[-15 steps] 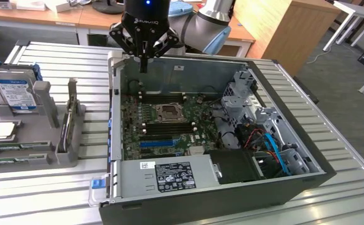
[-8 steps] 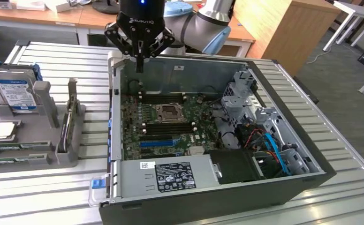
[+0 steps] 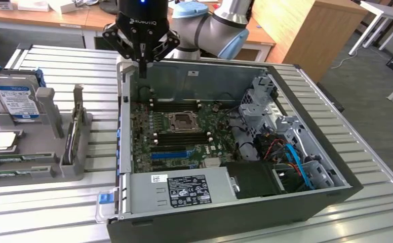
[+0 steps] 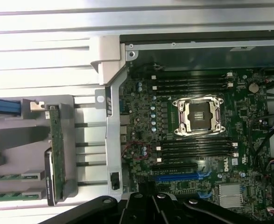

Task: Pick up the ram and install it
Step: 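Reach for the ram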

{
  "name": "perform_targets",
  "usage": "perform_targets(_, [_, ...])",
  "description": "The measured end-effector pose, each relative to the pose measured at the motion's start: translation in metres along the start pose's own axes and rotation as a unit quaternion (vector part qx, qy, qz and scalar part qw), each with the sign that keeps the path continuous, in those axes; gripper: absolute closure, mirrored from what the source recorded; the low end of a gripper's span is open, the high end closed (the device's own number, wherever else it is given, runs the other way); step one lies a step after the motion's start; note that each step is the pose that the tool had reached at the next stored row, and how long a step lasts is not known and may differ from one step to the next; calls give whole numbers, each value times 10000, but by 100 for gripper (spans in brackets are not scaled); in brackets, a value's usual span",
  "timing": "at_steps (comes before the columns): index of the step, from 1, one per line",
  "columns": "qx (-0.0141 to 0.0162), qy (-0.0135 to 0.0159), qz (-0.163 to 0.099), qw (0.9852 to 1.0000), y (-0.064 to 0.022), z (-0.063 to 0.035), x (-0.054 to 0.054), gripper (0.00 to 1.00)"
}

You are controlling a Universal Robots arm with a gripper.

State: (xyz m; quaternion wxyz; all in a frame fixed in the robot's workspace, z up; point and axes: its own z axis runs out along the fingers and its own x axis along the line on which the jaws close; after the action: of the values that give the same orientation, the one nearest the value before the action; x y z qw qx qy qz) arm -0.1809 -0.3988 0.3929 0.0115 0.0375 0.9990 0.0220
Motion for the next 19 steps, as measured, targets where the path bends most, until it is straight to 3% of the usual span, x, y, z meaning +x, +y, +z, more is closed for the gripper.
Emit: perform_targets(19, [0,1,0,10000,-29,-7,388,89])
